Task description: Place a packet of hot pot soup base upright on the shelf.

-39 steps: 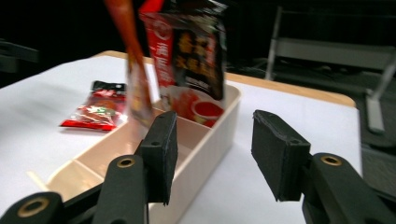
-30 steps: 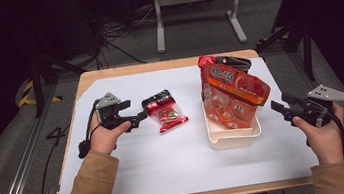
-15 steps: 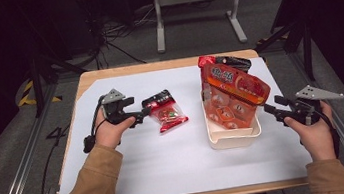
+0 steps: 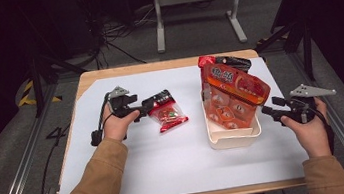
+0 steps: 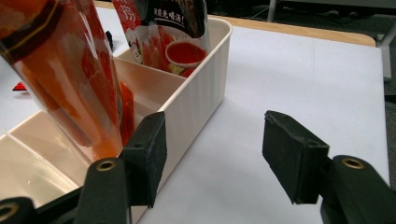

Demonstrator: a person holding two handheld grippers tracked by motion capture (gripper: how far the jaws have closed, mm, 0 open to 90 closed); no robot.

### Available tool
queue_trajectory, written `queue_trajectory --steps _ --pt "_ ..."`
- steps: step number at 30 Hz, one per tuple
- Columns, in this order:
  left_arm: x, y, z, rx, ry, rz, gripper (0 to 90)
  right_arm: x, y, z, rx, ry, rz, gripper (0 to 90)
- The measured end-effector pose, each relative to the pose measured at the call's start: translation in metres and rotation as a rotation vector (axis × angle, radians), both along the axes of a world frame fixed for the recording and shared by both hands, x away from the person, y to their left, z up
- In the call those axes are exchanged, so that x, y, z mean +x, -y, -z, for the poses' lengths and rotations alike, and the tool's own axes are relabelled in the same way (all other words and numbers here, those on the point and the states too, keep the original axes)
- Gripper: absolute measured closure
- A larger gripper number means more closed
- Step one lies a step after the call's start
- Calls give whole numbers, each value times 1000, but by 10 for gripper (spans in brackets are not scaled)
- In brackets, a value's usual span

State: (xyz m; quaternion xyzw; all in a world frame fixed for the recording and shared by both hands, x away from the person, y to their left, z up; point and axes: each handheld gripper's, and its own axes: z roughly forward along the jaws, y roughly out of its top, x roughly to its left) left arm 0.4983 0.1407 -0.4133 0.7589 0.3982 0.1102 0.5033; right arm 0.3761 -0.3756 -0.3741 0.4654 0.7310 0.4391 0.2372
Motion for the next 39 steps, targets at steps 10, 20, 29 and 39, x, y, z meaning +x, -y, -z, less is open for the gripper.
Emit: queue_trajectory --steps 10,20,29,39 --pt "18 2 18 -7 -46 -33 229 3 0 3 4 -12 -12 404" --pt "30 3 36 3 -102 -48 377 4 1 5 9 -22 -25 420" --pt "34 2 41 12 -134 -25 523 5 1 7 8 -33 -26 408" --pt "35 1 42 -13 -164 1 581 6 -1 9 10 -37 -28 388"
